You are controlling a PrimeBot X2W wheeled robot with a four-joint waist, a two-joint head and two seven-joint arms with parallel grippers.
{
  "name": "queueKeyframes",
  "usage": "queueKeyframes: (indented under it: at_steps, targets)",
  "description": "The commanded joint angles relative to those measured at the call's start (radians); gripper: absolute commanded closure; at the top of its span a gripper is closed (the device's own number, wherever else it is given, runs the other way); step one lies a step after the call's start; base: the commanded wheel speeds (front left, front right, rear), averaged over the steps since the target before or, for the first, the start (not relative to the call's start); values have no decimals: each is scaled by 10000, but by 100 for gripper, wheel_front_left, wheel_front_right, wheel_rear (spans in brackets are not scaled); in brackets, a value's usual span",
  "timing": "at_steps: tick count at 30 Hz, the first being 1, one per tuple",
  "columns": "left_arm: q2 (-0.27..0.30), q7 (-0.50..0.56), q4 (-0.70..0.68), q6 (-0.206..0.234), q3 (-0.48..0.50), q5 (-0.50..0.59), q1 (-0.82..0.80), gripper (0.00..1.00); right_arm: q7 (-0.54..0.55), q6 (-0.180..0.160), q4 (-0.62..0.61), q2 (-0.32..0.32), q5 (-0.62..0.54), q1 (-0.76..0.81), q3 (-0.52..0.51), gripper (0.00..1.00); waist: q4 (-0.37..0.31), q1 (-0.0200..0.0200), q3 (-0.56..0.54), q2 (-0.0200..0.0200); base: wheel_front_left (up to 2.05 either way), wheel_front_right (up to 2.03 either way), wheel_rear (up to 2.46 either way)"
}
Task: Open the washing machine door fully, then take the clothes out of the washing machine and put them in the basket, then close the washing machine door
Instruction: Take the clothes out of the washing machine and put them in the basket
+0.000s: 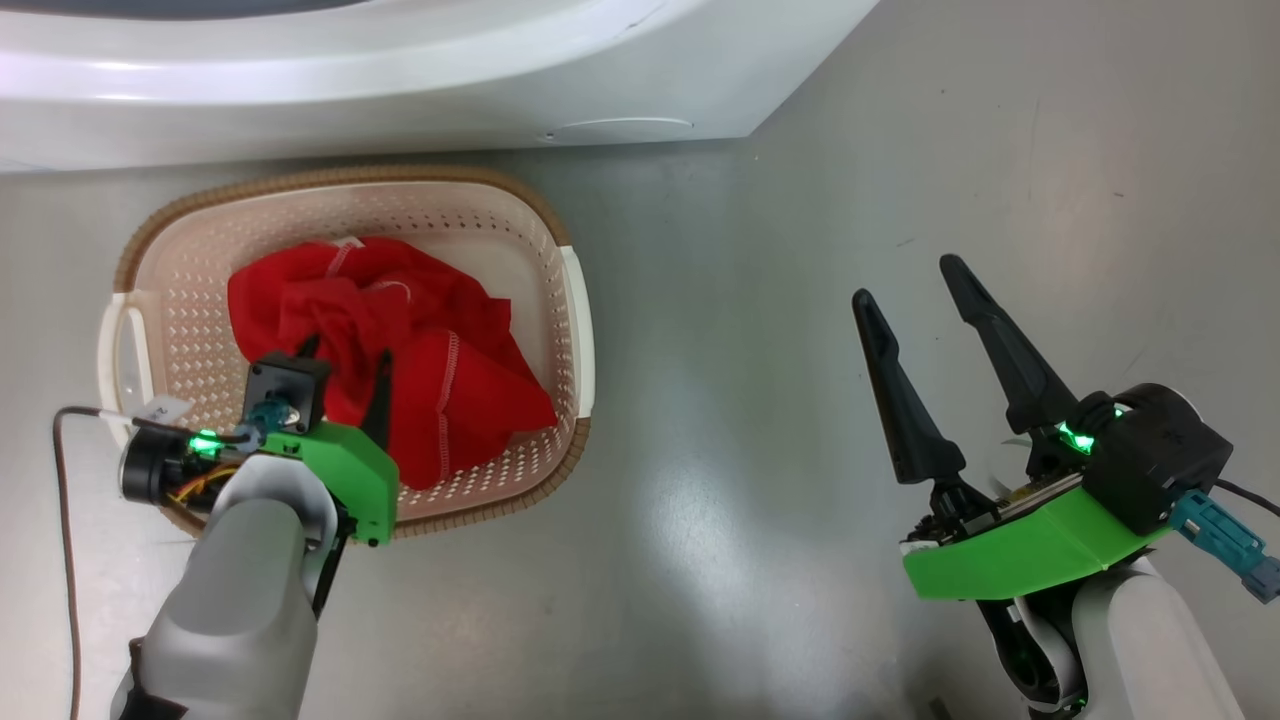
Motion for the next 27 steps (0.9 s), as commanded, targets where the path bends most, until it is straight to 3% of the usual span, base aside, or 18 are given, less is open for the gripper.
queueKeyframes:
  at_steps: [1,11,27]
  targets:
    - [274,-124,-43,136,272,-148,183,0,4,90,-239,57,-84,30,238,0,4,0,-10,0,0,0,0]
    - [230,-124,-452,279,386,-168,405,0,-42,90,-140,57,-50,51,226,0,75,0,-226,0,0,0,0]
    - [283,-124,-3297,544,945,-84,1768,0,-176,90,66,57,91,91,298,0,229,0,-796,0,0,0,0]
